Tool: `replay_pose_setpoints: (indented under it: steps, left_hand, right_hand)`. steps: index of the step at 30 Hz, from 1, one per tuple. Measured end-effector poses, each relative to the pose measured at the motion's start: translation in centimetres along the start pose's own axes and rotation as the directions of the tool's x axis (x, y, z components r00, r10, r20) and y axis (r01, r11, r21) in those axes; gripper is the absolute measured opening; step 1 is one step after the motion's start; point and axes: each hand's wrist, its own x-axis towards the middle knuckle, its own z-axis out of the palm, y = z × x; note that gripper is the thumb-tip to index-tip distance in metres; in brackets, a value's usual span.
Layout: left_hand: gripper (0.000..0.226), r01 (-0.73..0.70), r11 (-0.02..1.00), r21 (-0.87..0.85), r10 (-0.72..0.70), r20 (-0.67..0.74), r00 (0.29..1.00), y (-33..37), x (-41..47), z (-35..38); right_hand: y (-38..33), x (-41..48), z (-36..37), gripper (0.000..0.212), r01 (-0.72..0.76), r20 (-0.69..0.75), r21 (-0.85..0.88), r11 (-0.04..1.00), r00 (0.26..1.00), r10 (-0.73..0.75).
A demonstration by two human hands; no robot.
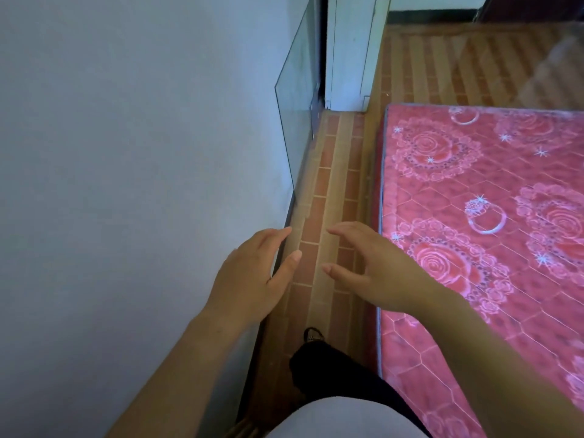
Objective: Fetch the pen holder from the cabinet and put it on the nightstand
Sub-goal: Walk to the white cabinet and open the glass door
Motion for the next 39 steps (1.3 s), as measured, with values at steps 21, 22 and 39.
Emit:
replay_pose_setpoints:
  steps: [21, 22, 39]
  left_hand:
    - [0.064, -0.228, 0.968, -0.102, 0.23, 0.009, 0.973, 7.5, 39.9, -3.4]
    - [0.064, -0.227, 0.969, -0.102, 0.229, 0.014, 0.973, 7.6, 41.4, -3.6]
    - [0.06, -0.332, 0.941, -0.063, 0.337, 0.09, 0.937, 8.4, 75.6, -7.7]
  right_hand:
    - [15.0, 27.6, -18.1, 0.061, -0.17, -0.089, -0.06, 0.984, 0.982, 0.164]
    - [15.6, 28.8, -18.9, 0.061, -0.169, -0.08, -0.061, 0.984, 0.983, 0.164]
    - [27.3, 57.1, -31.3, 0.059, -0.201, -0.117, -0.071, 0.977, 0.975, 0.192]
